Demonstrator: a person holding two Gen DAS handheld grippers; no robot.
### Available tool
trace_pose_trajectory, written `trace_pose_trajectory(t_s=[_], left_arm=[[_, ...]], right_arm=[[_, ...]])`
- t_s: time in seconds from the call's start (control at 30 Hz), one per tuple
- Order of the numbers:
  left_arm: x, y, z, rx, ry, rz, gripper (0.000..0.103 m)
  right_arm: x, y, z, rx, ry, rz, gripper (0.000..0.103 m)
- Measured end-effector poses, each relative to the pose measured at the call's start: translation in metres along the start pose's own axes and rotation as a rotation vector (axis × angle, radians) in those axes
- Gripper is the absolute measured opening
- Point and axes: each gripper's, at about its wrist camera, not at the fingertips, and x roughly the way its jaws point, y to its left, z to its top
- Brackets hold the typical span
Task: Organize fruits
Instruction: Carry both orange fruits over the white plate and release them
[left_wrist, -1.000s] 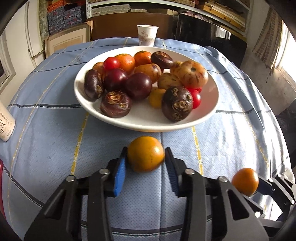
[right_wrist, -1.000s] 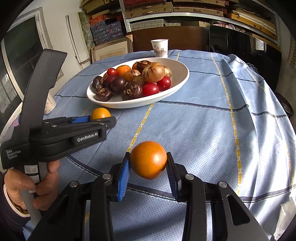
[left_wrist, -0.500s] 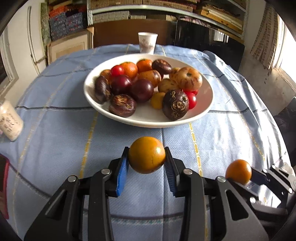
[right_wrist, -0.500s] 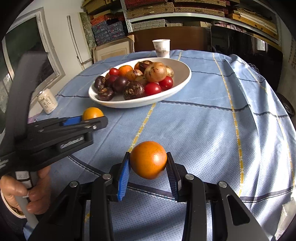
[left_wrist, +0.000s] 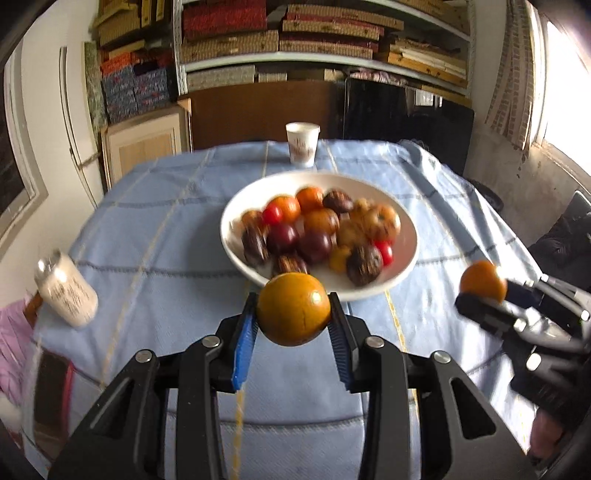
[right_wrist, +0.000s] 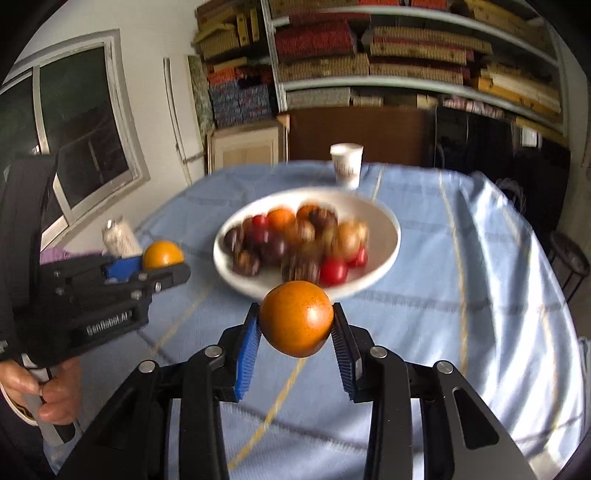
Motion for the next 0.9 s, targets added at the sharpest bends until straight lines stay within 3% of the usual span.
trace_pose_trajectory(t_s=[0.23, 0.43, 0.63, 0.9], left_arm=[[0.012, 0.017, 0.049, -0.027, -0.047, -0.03, 0.036], [0.058, 0.023, 0.089, -0.057, -0.039, -0.049, 0.036], [0.111, 0.022, 0.101, -0.062, 0.02, -0.043, 0.036], [0.155, 0.018, 0.111, -0.05, 0.067, -0.037, 0.036]], right_arm=[[0.009, -0.011, 0.055, 0.034, -0.069, 0.001, 0.038], [0.044, -0.024, 0.082, 0.09, -0.072, 0.001, 0.038], [0.078, -0.037, 0.091, 0.154, -0.057, 0.007, 0.038], [0.087, -0.044, 0.103, 0.16, -0.085, 0.006, 0.038]])
